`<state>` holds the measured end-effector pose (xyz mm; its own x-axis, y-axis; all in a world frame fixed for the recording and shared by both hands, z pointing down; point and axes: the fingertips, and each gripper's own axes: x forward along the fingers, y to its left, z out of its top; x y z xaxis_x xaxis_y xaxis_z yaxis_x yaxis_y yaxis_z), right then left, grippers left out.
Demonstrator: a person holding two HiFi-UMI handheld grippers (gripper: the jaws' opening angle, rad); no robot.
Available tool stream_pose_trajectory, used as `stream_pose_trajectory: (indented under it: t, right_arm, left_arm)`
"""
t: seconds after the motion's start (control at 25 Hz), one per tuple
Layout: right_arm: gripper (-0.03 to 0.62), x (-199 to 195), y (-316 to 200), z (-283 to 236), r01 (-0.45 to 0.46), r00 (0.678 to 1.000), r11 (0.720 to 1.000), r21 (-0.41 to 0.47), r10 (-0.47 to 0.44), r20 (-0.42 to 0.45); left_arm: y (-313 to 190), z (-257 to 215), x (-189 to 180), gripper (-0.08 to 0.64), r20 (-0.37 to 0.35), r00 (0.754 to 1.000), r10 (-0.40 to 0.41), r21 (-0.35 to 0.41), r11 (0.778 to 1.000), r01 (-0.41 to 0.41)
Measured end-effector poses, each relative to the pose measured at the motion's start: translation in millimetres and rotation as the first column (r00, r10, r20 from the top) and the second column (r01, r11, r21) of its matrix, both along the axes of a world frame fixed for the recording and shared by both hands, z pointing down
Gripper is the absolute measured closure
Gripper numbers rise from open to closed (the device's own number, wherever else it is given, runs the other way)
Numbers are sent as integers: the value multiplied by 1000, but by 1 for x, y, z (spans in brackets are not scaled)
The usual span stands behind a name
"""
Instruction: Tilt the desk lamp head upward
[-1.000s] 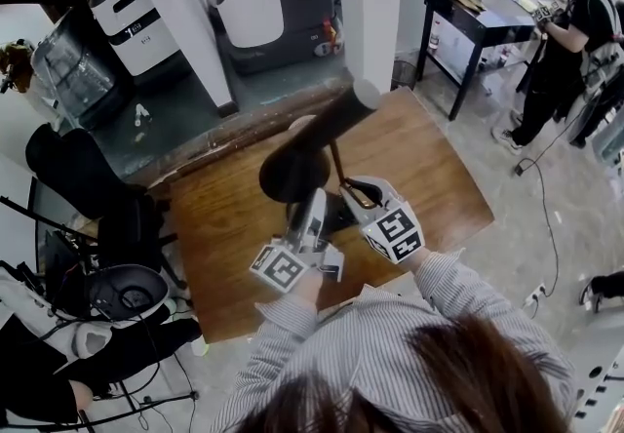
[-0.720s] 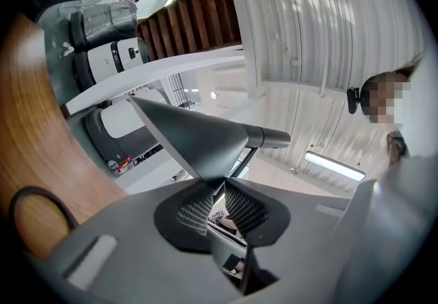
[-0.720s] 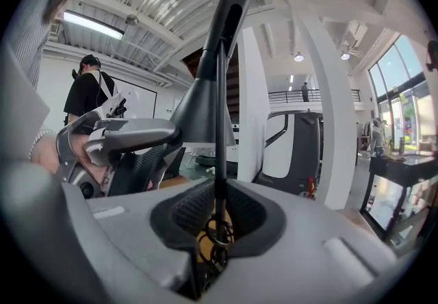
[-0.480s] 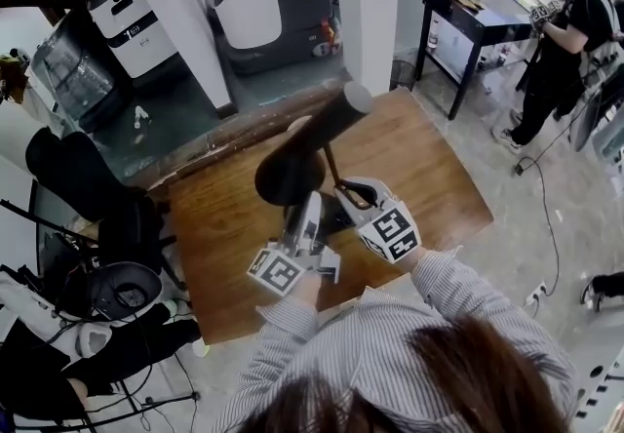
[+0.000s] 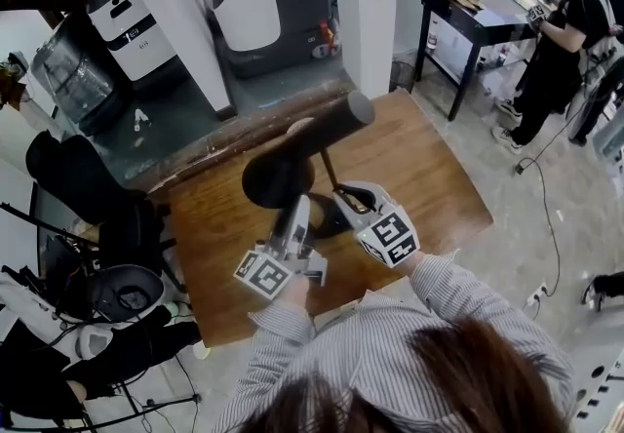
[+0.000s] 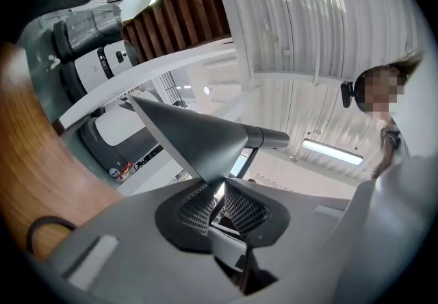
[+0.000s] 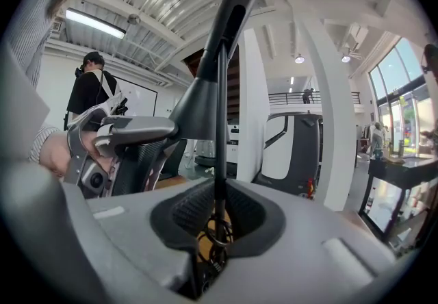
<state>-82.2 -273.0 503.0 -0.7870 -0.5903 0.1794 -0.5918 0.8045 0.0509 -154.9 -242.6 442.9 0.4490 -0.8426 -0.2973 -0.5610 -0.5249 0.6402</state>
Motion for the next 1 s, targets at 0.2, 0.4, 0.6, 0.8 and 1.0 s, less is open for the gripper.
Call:
stream_pose_trajectory:
  t: [0.2, 0.4, 0.6, 0.8, 1.0]
  right_arm:
    - [554, -2, -3, -4, 1, 1000, 1000, -5, -1, -5]
    - [554, 1, 0, -2, -1, 1000, 1000, -2, 1, -14]
    - [554, -1, -2, 1, 7, 1000, 1000, 1, -7, -23]
    - [554, -6, -6, 1, 9, 1000, 1000, -2, -9, -25]
    - [554, -8, -6, 1, 1, 1000, 1000, 0, -1, -14]
  left_arm:
    - [-4, -8, -7, 512, 30, 1000, 4, 6, 1000, -4]
    - [-4, -16, -22, 512, 117, 993, -28, 36, 999, 24]
    - [-7, -25, -37, 511, 184, 982, -49, 32, 999, 44]
    - [-8, -41, -57, 509, 268, 959, -91, 55, 995, 80]
    - [-7, -65, -77, 508, 328, 932, -150, 111, 987, 120]
